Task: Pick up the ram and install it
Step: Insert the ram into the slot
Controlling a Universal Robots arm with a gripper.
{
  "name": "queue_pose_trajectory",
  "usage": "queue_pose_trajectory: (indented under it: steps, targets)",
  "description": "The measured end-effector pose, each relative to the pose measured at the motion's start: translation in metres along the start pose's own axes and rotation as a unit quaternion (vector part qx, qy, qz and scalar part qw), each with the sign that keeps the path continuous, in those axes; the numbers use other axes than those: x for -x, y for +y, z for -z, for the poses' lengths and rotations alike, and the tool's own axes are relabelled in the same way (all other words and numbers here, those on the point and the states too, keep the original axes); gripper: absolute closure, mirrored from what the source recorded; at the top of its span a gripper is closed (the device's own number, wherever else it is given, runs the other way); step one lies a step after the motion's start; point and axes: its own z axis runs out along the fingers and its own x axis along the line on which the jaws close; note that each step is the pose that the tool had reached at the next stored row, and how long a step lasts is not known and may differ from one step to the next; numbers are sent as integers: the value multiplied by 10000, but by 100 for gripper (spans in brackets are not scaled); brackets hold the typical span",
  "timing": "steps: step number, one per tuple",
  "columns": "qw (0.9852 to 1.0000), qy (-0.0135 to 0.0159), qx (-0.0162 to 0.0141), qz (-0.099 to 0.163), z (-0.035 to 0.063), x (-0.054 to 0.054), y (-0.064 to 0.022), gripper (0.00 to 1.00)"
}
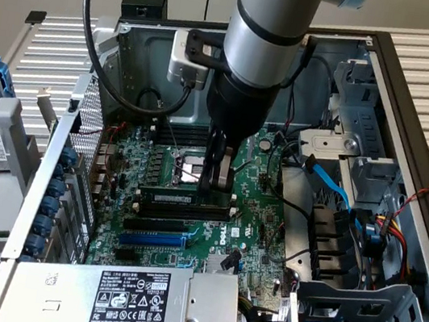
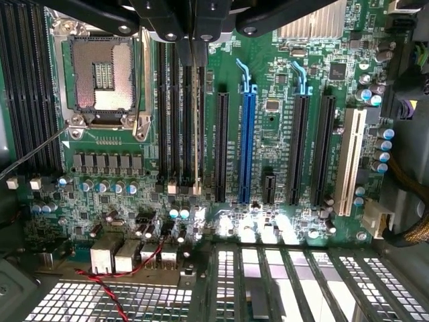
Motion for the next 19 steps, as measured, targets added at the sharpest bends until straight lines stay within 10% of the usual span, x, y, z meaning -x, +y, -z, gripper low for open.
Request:
queue_pose_trajectory:
  steps: [19]
  targets:
    - [10000,3,-13,4,-24,-7,12,88]
